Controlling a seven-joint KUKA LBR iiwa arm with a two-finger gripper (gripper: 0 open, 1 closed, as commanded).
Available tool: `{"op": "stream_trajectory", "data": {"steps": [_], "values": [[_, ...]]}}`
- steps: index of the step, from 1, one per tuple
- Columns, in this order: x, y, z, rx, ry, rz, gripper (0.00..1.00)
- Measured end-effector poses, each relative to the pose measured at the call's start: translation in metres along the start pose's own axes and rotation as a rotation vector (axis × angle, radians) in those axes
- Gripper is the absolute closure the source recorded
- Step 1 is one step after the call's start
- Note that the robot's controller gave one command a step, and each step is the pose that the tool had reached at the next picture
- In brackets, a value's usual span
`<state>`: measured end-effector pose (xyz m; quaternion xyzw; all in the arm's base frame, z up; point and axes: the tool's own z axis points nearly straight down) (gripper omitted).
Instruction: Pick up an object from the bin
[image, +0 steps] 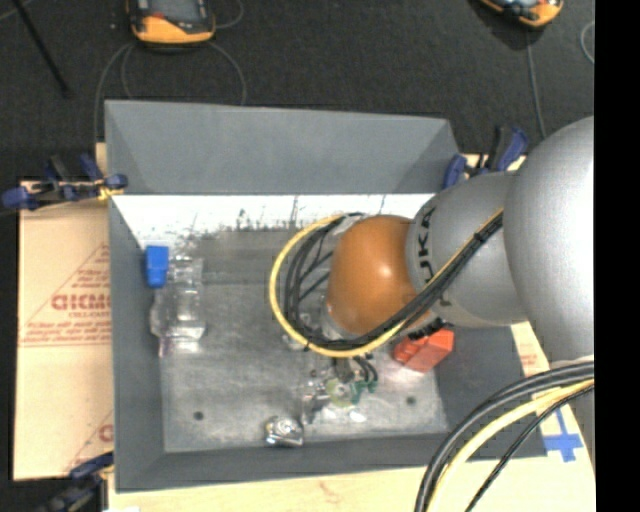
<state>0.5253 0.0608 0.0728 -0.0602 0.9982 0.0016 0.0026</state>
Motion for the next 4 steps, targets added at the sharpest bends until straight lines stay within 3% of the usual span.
{"op": "stream_trajectory", "data": {"steps": [1,2,3,4], "values": [[0.016,-0.020,-0.001,-0.001,-0.011,0.009,0.00],[0.051,-0.046,-0.007,0.002,-0.006,0.166,0.00],[0.052,-0.045,-0.006,0.001,-0.001,0.166,1.00],[0.051,-0.045,-0.007,0.001,-0.007,0.168,0.00]]}}
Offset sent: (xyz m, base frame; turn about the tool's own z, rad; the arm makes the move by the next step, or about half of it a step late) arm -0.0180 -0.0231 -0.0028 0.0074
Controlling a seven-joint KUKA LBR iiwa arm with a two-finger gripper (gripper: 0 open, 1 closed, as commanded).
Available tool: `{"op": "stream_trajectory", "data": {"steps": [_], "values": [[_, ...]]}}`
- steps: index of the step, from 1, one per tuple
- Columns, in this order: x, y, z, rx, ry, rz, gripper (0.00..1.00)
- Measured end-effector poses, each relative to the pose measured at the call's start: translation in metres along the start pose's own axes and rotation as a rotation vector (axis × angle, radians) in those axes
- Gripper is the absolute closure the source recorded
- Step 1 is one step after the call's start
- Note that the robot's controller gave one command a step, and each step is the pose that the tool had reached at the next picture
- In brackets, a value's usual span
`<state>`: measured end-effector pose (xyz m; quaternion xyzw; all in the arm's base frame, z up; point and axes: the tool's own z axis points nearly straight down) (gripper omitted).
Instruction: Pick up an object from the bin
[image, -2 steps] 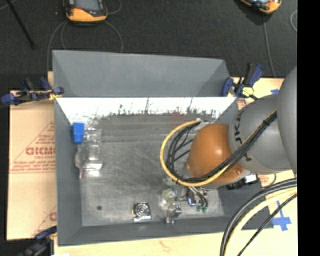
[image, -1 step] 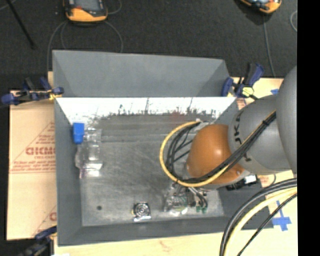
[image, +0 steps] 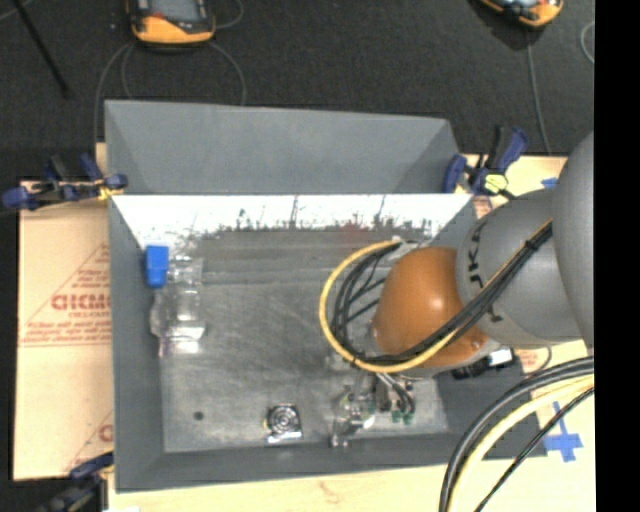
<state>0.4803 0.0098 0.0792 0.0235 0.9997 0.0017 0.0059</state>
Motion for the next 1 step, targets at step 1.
{"op": "stream_trajectory", "data": {"steps": [1], "values": [[-0.0042,-0.0014,0.0061,0.004,-0.002,-0.053,0.00]]}}
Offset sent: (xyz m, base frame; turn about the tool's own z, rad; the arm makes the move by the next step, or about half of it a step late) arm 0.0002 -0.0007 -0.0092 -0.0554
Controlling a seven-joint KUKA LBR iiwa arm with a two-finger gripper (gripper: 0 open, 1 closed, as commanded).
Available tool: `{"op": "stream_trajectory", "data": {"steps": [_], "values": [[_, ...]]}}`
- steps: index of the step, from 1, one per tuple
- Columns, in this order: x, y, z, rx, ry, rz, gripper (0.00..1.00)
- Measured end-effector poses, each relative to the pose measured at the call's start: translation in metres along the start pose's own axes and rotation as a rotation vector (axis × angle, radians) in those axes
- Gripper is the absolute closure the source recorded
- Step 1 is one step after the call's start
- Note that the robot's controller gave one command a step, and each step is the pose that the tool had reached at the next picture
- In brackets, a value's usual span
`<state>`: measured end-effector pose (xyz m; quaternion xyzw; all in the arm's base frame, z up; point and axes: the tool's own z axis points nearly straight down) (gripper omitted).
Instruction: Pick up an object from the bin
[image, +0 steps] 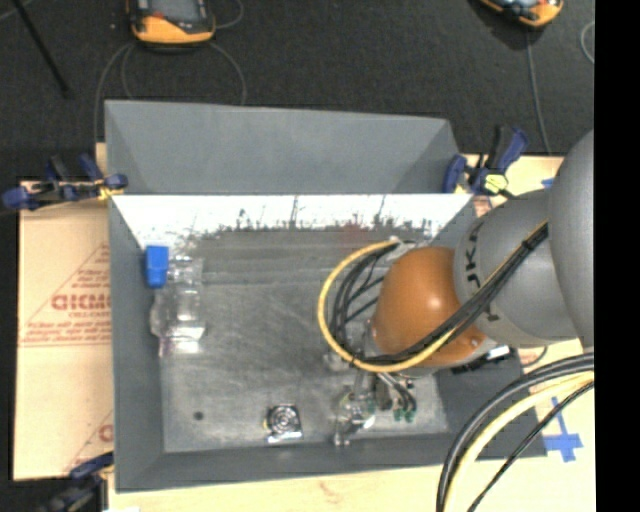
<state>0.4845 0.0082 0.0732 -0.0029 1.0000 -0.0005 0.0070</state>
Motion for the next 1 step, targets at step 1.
{"op": "stream_trajectory", "data": {"steps": [1], "values": [[0.0038,0.0085,-0.0017,0.004,-0.014,-0.070,0.00]]}}
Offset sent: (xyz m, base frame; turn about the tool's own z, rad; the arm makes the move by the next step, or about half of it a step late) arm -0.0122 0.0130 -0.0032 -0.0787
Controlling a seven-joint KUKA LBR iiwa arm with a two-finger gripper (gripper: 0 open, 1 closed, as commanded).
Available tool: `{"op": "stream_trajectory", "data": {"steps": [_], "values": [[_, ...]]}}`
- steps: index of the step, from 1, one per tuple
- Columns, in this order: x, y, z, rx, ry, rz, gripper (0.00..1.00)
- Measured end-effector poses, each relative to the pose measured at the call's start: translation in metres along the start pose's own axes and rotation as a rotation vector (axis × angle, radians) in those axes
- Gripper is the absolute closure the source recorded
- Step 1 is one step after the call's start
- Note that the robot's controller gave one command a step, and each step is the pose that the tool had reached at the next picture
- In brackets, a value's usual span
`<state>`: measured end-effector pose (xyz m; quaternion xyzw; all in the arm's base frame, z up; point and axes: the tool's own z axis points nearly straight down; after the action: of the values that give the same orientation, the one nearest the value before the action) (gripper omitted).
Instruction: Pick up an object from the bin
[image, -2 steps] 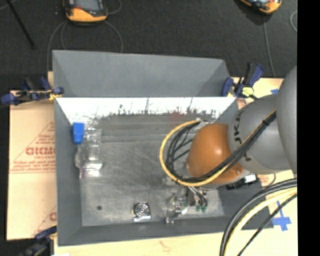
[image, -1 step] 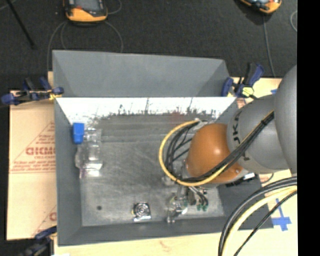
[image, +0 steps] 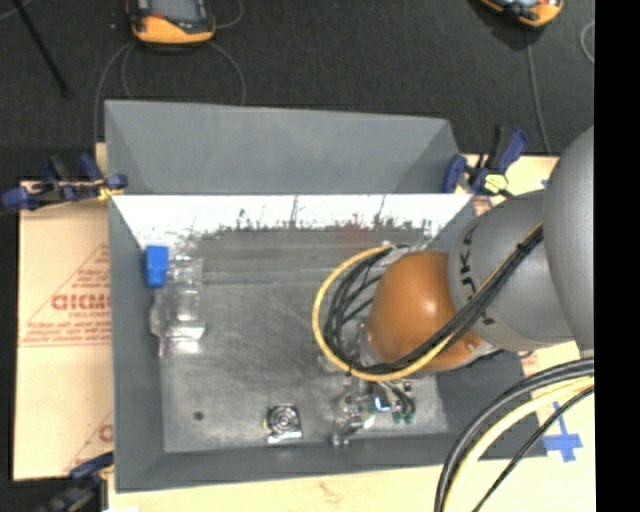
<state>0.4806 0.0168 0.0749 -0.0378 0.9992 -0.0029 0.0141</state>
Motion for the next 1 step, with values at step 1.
{"op": "stream_trajectory", "data": {"steps": [1], "values": [[-0.0126,-0.0402,-0.0026,-0.007,0.021,-0.124,0.00]]}}
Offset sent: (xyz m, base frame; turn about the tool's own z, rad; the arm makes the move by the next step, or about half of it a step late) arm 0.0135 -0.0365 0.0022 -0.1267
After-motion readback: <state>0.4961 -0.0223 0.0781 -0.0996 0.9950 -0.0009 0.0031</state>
